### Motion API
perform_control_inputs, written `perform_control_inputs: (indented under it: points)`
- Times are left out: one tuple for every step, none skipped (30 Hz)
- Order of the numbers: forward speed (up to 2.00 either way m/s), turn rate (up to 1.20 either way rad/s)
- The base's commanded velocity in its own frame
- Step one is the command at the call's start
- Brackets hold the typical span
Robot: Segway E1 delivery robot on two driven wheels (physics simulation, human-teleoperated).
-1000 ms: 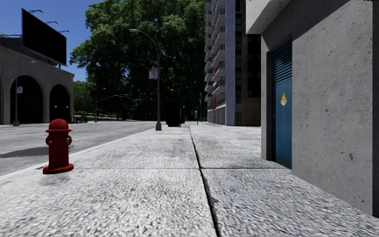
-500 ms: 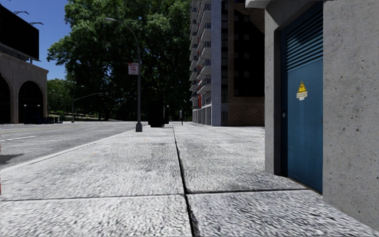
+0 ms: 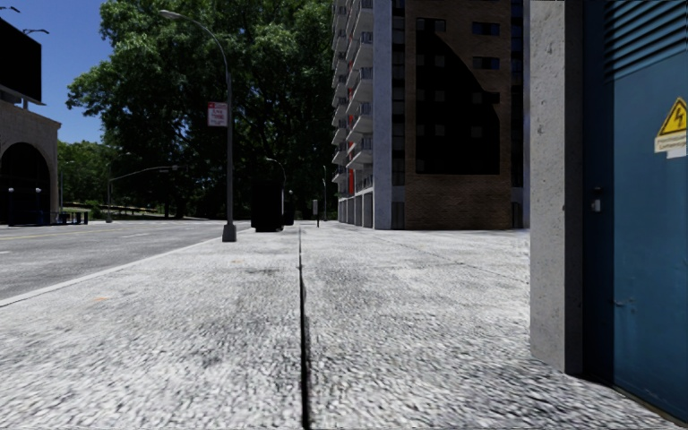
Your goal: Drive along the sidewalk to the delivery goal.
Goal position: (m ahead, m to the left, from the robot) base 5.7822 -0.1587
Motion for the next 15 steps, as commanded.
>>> perform_control_inputs:
  points:
    - [2.00, 0.00]
    - [2.00, 0.00]
    - [2.00, 0.00]
    - [2.00, 0.00]
    - [2.00, 0.00]
    - [2.00, 0.00]
    - [2.00, 0.00]
    - [2.00, 0.00]
    - [2.00, 0.00]
    - [2.00, 0.00]
    - [2.00, -0.10]
    - [2.00, -0.10]
    - [2.00, -0.16]
    - [2.00, -0.18]
    - [2.00, -0.18]
